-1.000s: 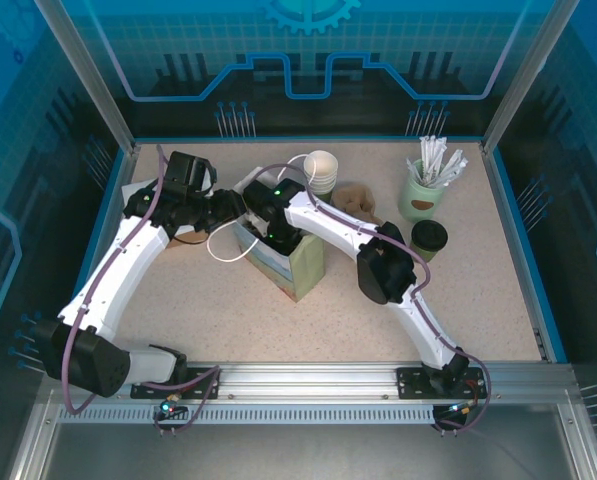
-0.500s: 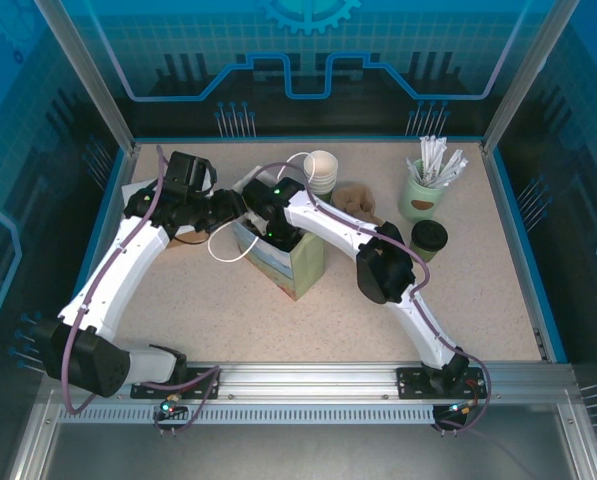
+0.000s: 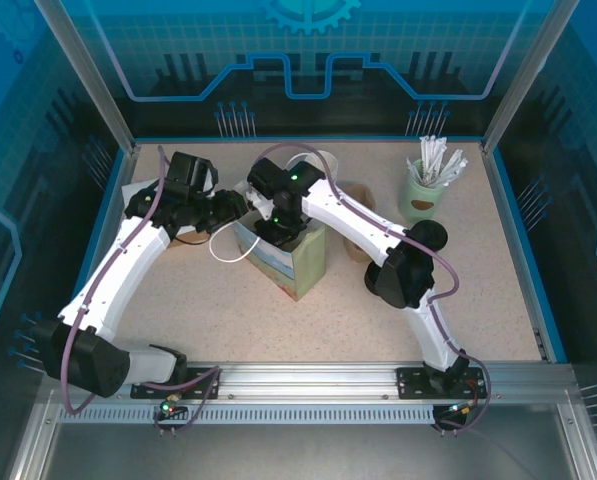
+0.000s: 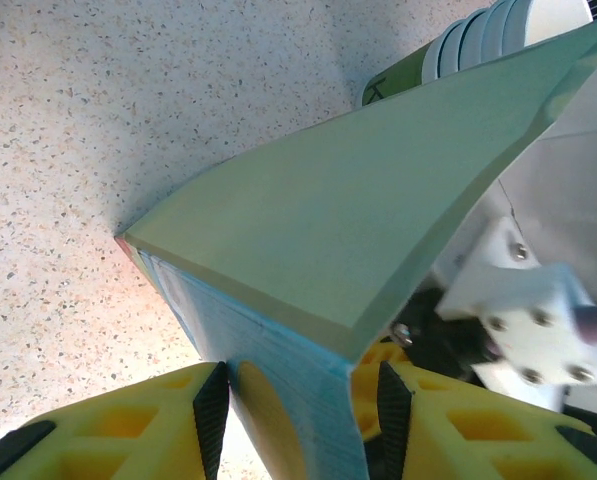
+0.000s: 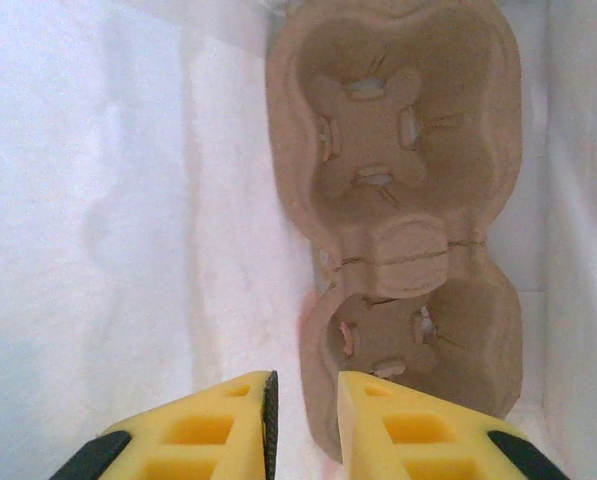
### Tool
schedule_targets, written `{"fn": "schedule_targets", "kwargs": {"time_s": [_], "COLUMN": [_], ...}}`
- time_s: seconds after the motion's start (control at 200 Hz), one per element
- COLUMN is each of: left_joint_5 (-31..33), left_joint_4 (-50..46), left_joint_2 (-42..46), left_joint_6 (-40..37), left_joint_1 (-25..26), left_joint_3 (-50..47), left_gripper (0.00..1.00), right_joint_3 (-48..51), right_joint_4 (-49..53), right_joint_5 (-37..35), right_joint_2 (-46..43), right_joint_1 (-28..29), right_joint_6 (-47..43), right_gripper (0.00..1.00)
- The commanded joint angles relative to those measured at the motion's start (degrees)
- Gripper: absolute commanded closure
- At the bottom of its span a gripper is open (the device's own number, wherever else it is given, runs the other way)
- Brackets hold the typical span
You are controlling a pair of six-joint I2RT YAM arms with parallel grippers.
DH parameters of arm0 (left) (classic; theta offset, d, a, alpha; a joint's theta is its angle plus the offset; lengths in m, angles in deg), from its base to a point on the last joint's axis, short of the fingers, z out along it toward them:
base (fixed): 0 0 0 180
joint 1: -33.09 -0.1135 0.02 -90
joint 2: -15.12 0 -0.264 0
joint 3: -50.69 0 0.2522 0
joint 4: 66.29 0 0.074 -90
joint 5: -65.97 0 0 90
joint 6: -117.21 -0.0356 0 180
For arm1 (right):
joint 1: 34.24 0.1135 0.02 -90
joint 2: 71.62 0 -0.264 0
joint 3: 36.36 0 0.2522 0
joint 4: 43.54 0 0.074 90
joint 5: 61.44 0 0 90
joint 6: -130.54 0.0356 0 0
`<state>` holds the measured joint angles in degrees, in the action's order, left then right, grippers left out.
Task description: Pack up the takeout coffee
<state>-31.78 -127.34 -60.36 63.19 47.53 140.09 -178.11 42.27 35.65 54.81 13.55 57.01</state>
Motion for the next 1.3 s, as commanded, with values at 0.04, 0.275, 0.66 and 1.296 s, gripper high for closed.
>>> {"fn": "schedule_targets", "kwargs": {"time_s": [0.04, 0.275, 0.66, 1.296], "left_joint_5": [0.5, 0.7, 0.6, 0.0], "left_joint_4": [-0.8, -0.8, -0.9, -1.3], "left_joint_2": [-0.3, -0.5, -1.1, -1.6], "left_joint_6": [0.3, 0.3, 0.0, -0.5], "left_joint_1": [0.6, 0.8, 0.9, 1.3], "left_joint_3": [0.4, 0.4, 1.0, 3.7], "left_gripper": [0.54, 0.54, 0.54, 0.42], "right_joint_3": [-0.3, 0.3, 1.3, -6.9], "right_joint_4": [1.7, 2.6, 2.6, 2.3], "right_joint_5": [2.5, 2.4, 2.0, 4.2], "right_joint_2": [-1.9, -4.5, -11.3, -17.8], "right_joint_1": [-0.2, -0.3, -0.5, -4.6], "right_joint_6": [1.0, 1.4, 2.0, 2.0], "right_gripper": [0.76, 0.76, 0.73, 0.7]}}
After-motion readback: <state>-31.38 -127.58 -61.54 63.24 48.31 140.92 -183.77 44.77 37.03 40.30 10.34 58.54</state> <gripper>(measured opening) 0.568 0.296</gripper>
